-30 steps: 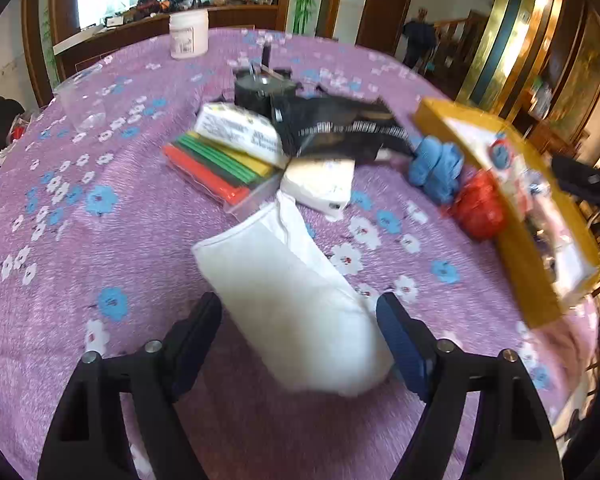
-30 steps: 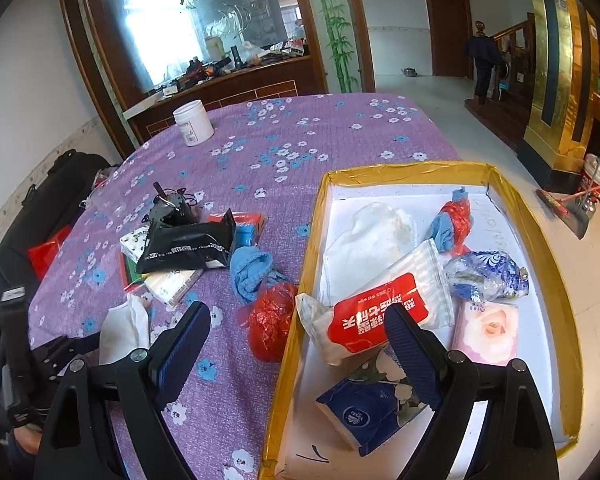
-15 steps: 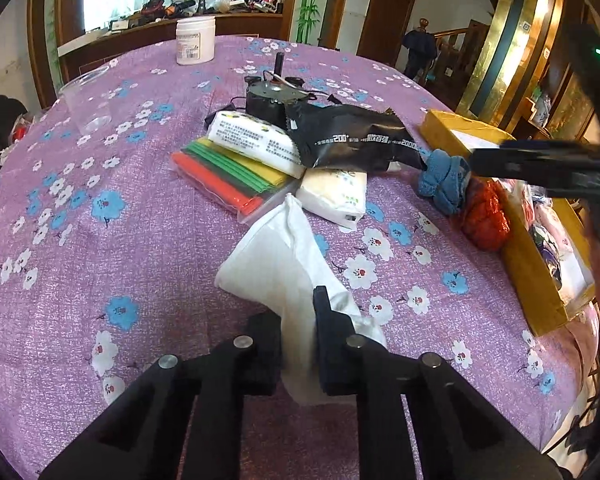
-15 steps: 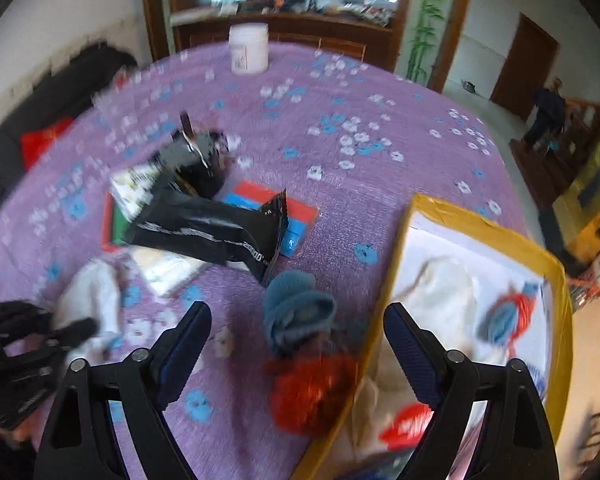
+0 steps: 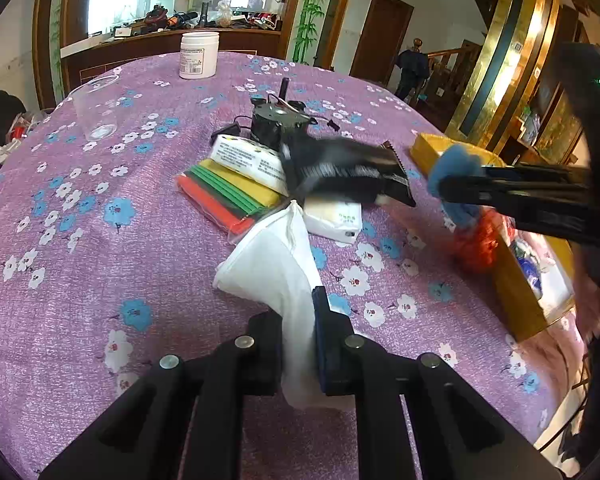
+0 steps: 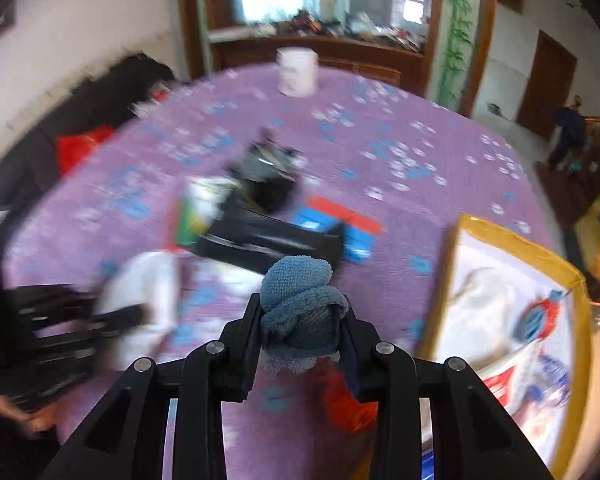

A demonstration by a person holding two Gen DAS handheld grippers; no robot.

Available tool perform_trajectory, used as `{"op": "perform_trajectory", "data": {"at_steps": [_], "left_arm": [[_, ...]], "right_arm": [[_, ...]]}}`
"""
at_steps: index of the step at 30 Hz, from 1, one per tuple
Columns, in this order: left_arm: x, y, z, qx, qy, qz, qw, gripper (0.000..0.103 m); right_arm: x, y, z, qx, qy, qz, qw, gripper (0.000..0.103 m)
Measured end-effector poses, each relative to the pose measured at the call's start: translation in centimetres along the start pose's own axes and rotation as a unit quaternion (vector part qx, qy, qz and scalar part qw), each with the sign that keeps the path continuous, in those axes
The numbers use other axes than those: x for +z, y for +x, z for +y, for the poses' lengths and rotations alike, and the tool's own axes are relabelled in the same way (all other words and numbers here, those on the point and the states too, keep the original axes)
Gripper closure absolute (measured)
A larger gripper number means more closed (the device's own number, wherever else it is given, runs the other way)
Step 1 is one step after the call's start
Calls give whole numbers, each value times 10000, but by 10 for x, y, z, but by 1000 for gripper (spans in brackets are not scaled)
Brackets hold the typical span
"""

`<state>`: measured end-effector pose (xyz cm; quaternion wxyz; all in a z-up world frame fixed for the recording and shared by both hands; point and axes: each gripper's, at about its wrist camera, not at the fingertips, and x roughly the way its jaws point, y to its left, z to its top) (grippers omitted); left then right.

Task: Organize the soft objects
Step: 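Grasp the blue knit cloth with right gripper while left holds the white cloth, then carry the blue knit cloth with right toward the tray while left carries the white cloth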

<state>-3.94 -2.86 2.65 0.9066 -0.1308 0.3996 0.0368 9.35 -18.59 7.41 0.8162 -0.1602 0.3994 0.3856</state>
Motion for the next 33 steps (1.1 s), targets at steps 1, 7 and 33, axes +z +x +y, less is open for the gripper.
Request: {"op": "perform_trajectory", "data": {"at_steps": [1, 7, 33], "left_arm": [[1, -2, 1, 0, -13, -21, 10000, 91], [3, -11, -3, 66, 62, -117, 9999, 91], [7, -27, -31, 168, 489, -367, 9980, 91]], "right_arm": [[-4, -5, 3, 129, 57, -77, 9999, 65], [-21, 3, 12, 671, 478, -153, 9965, 65], [-42, -12, 9, 1377, 1023, -417, 9843, 63]]}}
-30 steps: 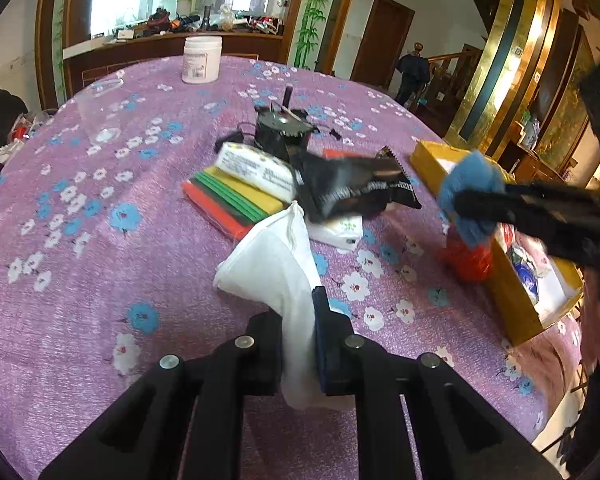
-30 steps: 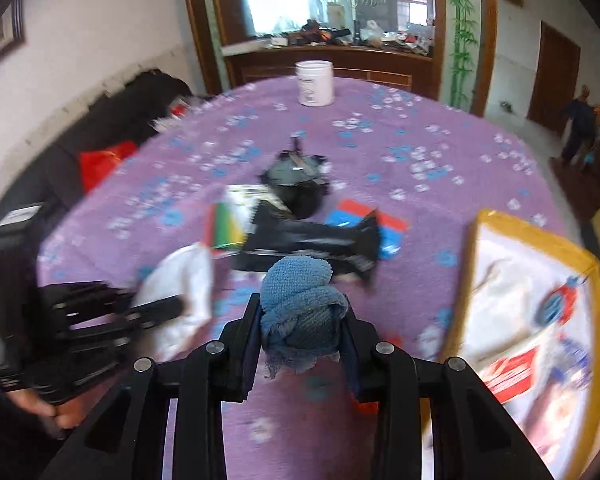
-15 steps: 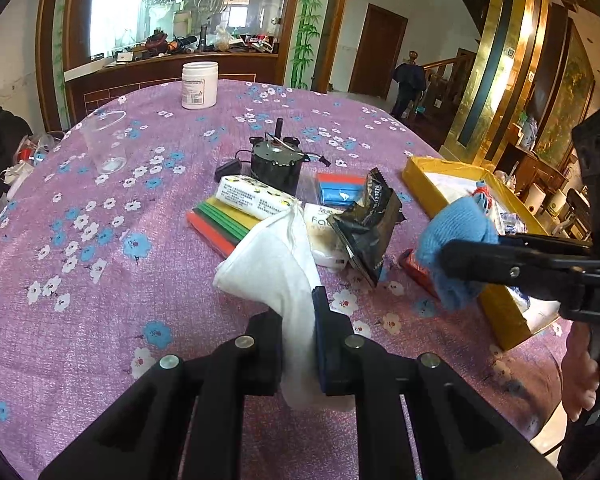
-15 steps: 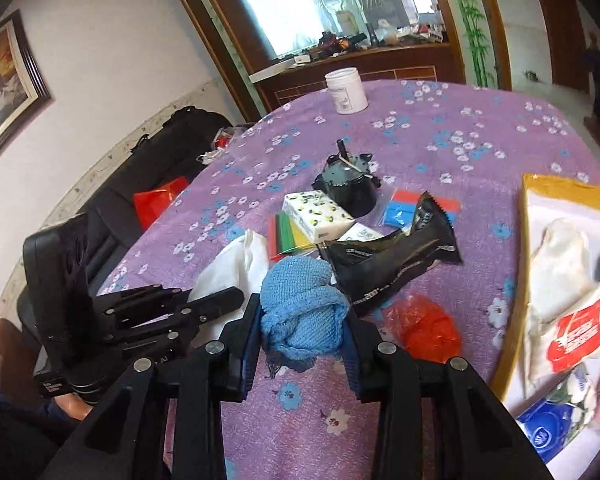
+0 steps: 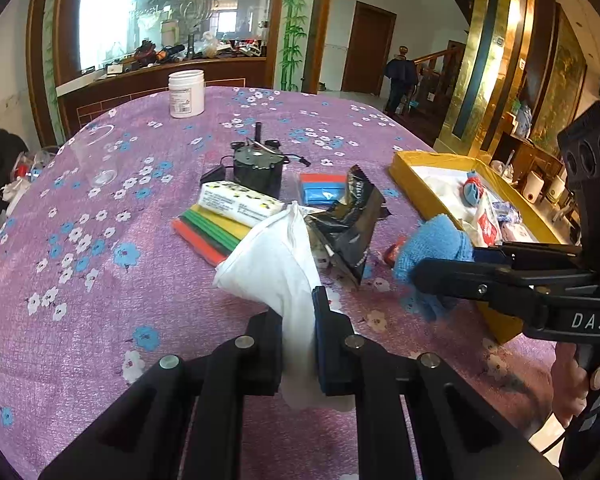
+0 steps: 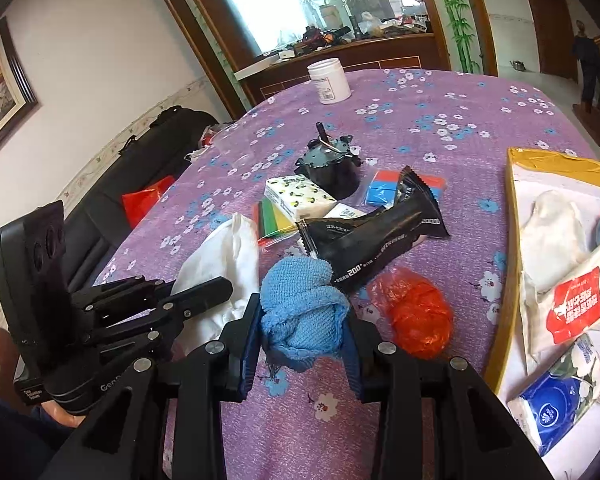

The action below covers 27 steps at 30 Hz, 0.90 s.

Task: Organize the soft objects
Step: 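Carry the blue knit cloth with right toward the tray while left carries the white cloth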

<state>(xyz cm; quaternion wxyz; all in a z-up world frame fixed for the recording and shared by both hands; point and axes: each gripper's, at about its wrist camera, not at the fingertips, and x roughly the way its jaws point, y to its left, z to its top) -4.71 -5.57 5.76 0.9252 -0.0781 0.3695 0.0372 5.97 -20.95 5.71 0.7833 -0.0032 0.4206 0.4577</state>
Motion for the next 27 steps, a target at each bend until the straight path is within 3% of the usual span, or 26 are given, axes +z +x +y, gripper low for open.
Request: {"op": "perform_trajectory", "data": {"at_steps": [27], "left_arm": [[10, 10, -60, 371, 846, -178, 9956, 91]], "right_arm": [[-9, -35, -22, -379, 131, -402, 9984, 63]]}}
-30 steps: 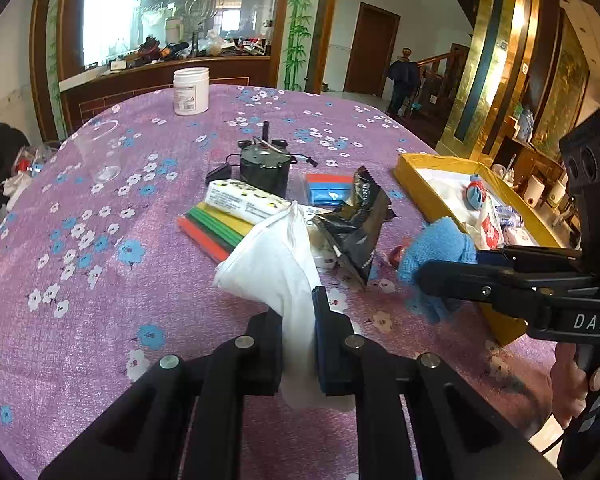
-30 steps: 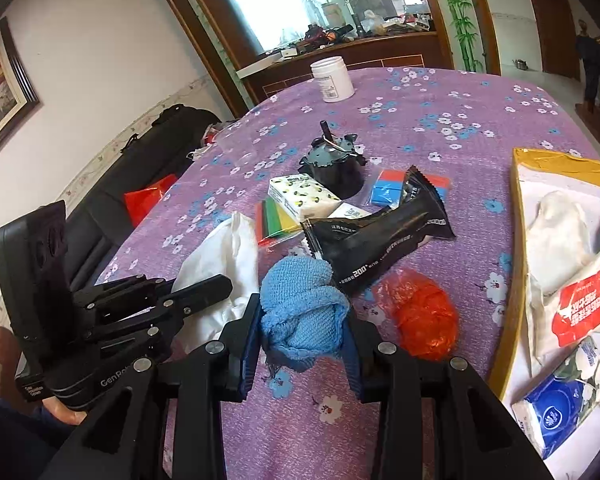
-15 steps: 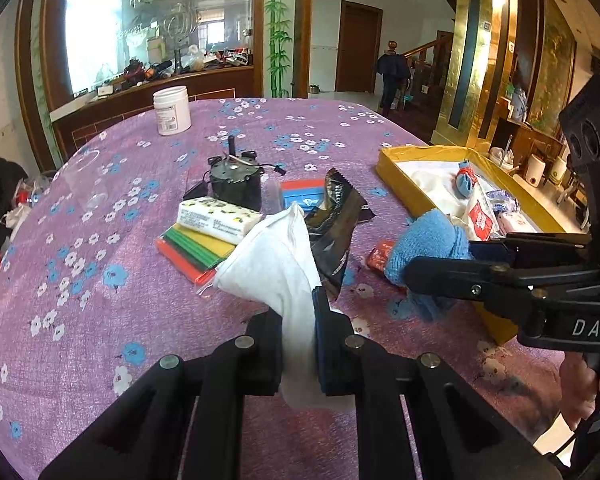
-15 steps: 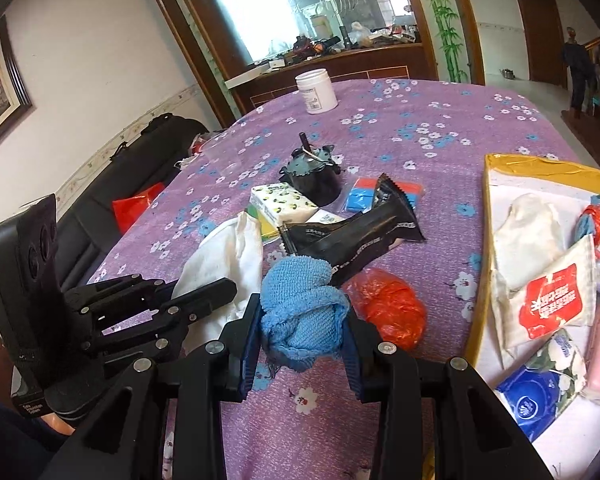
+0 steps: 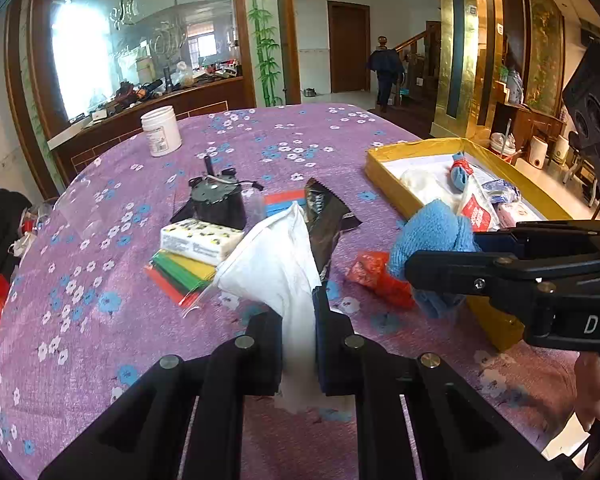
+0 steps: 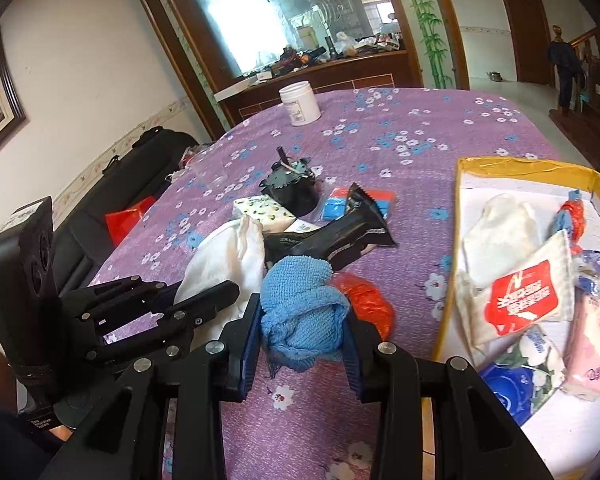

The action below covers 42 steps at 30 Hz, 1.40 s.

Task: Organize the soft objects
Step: 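Carry the blue knit cloth with right toward the tray while left carries the white cloth, then lower the white cloth and blue knit cloth into the tray, open both grippers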

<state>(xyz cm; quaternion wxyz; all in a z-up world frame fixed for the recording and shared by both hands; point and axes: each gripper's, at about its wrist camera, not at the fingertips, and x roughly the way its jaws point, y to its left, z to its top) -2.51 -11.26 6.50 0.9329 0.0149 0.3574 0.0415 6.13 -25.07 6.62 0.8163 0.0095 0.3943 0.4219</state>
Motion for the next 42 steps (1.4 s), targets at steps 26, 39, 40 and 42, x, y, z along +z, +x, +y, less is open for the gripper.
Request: {"op": "perform_trajectory", "data": {"at_steps": [26, 39, 40, 42], "left_arm": [[23, 3, -70, -163, 719, -93, 9972, 91], [42, 13, -147, -1330, 1140, 10, 9845, 91], [42, 16, -151, -1388, 1166, 48, 9834, 91], [41, 24, -164, -1551, 1238, 149, 9800, 91]], "right_arm": [[-18, -58, -75, -321, 687, -566, 9955, 63], [-47, -112, -141, -1444, 1316, -753, 9778, 63], [-48, -113, -143, -1486, 1335, -737, 9771, 63], [-51, -114, -147, -1633, 1353, -674, 9749, 63]]}}
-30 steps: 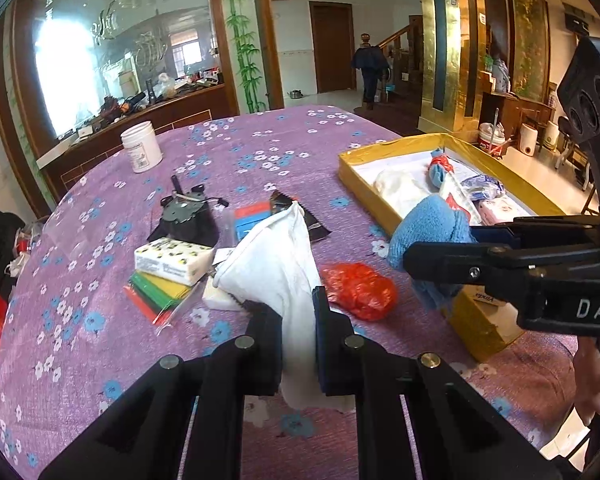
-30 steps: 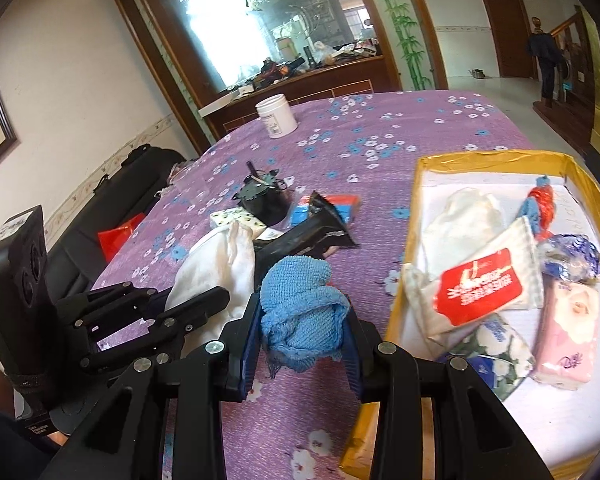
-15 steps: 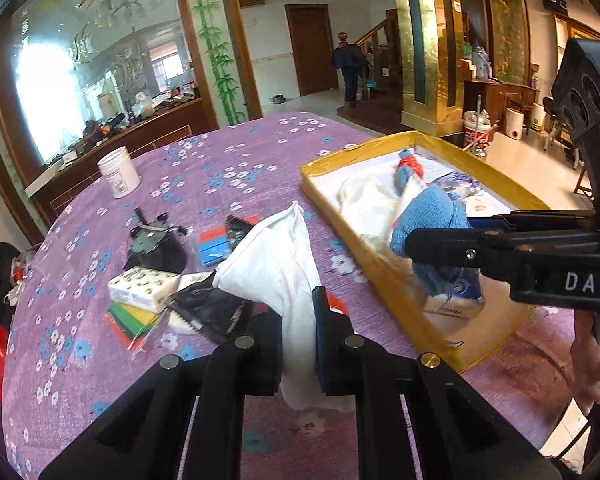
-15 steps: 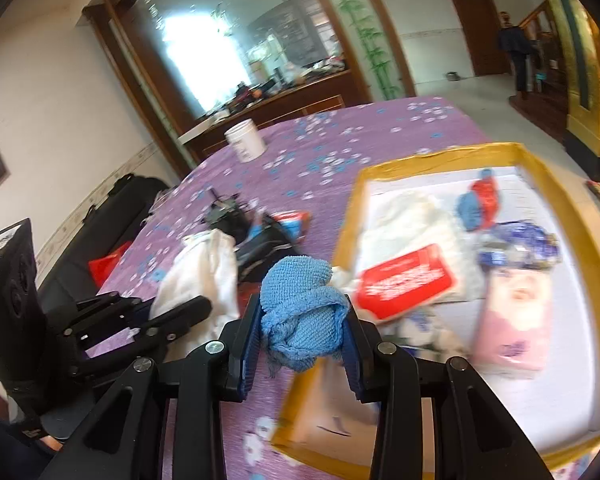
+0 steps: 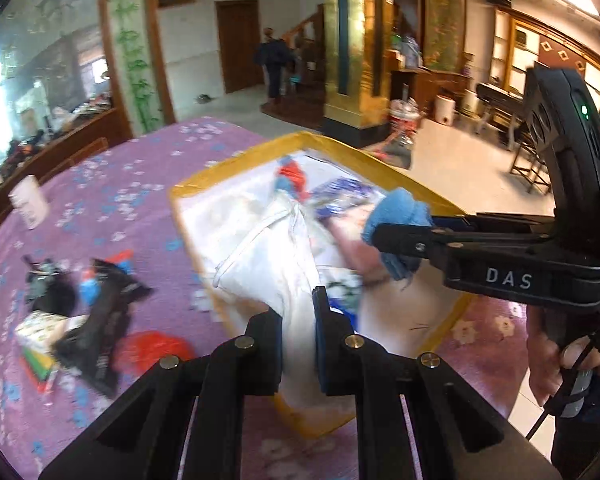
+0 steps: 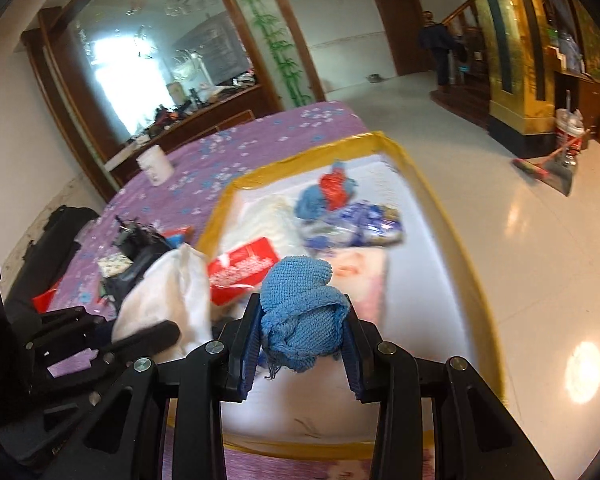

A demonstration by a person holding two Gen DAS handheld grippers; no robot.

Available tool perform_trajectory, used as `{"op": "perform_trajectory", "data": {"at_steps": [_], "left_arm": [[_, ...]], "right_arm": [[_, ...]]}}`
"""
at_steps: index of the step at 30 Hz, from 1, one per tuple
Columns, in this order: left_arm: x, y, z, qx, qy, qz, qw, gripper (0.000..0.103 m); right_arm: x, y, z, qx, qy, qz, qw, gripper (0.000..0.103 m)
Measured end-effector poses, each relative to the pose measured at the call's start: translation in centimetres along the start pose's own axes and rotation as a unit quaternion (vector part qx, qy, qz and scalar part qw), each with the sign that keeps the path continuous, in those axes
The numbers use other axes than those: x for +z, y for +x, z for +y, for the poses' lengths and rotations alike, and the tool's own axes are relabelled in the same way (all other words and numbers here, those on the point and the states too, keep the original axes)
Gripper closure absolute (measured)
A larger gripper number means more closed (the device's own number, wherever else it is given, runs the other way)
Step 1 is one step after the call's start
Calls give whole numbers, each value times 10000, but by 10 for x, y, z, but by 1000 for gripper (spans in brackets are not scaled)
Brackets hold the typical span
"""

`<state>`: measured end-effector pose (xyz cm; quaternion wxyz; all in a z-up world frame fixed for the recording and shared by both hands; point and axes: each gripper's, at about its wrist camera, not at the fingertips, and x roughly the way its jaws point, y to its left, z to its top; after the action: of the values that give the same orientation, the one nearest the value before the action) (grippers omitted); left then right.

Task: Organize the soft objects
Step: 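Lower the white cloth and blue knit cloth into the tray, open both grippers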

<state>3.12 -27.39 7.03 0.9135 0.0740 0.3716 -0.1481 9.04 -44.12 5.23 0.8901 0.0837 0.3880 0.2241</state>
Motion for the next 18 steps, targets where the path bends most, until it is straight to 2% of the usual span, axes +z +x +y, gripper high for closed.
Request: {"op": "perform_trajectory", "data": {"at_steps": [5, 10, 13, 16, 18], "left_arm": [[0, 23, -12, -202, 51, 232, 9995, 91], [-2, 34, -12, -274, 23, 286, 9992, 90], [-2, 35, -11, -313, -16, 277, 9991, 83], [-1, 34, -7, -323, -65, 219, 9992, 63], [-1, 30, -7, -316, -58, 145, 9994, 62]], "right_arm": [[-2, 6, -8, -193, 10, 152, 9997, 63], [-2, 9, -5, -304, -91, 180, 9993, 61], [-1, 8, -5, -359, -113, 193, 9991, 55], [-2, 11, -2, -442, -137, 174, 9988, 52], [-1, 9, 0, -505, -170, 145, 9985, 45]]}}
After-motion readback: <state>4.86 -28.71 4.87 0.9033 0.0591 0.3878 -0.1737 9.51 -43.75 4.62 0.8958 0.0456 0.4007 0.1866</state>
